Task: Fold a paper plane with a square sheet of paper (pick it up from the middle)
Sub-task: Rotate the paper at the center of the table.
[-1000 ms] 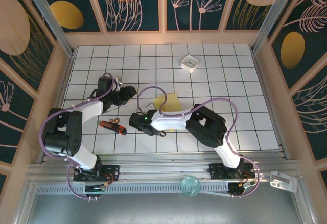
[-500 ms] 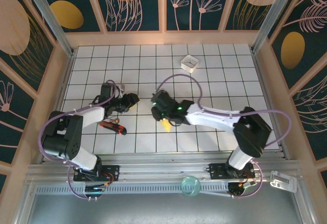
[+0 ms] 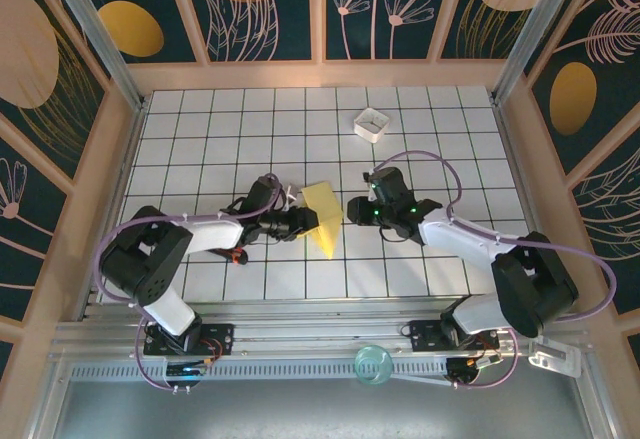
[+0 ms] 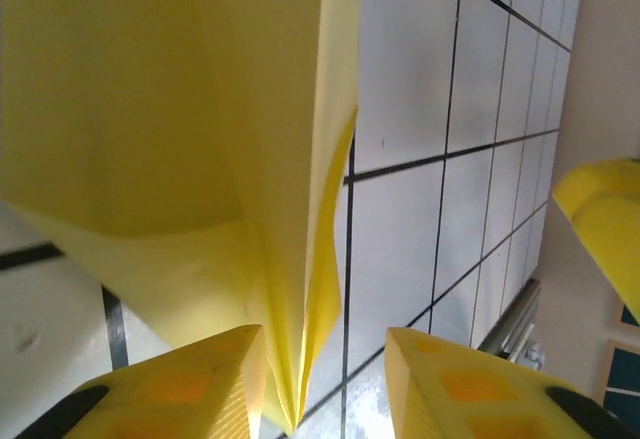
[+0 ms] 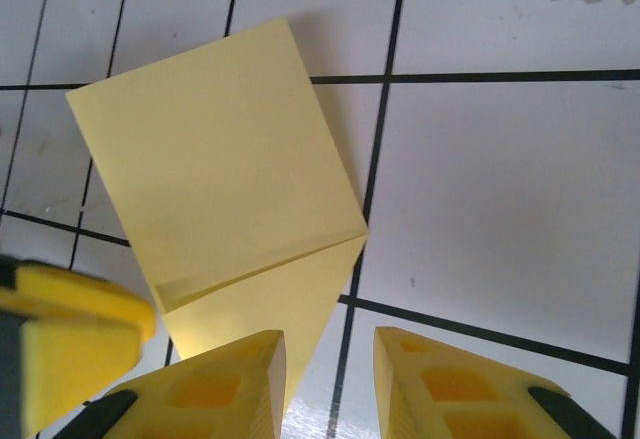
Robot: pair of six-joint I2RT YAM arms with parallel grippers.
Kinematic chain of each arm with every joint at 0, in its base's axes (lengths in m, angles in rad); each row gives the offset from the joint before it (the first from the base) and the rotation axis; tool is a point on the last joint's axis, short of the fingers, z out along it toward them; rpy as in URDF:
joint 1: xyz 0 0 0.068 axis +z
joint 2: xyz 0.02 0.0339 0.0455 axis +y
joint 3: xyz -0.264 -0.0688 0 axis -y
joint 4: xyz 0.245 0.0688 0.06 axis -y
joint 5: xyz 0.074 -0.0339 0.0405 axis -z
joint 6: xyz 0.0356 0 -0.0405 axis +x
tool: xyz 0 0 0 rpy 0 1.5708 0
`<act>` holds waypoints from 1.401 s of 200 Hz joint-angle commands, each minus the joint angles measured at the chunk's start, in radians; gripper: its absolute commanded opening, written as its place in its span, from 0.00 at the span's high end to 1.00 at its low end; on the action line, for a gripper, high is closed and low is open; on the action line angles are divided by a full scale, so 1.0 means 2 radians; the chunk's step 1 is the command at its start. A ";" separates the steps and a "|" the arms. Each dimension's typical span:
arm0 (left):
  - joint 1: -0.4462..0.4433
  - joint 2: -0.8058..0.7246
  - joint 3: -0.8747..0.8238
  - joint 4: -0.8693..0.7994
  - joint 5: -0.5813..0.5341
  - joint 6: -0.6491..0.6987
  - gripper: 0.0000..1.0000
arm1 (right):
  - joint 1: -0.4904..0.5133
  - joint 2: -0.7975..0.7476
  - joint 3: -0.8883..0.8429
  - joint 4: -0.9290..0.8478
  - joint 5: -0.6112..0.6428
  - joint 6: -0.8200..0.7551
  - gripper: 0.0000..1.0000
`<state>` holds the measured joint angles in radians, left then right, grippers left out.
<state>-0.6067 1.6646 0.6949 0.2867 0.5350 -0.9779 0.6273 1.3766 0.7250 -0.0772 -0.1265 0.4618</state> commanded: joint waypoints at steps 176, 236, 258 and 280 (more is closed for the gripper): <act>0.016 0.108 0.172 -0.188 0.042 0.245 0.72 | -0.018 -0.048 -0.051 0.018 -0.032 0.018 0.71; -0.011 -0.002 0.093 -0.157 -0.017 0.161 0.62 | -0.037 -0.047 -0.047 0.006 -0.003 0.001 0.71; -0.038 -0.012 0.071 -0.119 -0.009 0.121 0.68 | -0.057 -0.041 -0.047 0.013 0.000 0.001 0.71; -0.056 0.006 0.079 -0.079 0.018 0.099 0.79 | -0.070 -0.037 -0.049 0.023 -0.001 0.003 0.71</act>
<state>-0.6853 1.6505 0.8555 0.0193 0.5266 -0.6872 0.5159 1.2881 0.6296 -0.0662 -0.1505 0.4767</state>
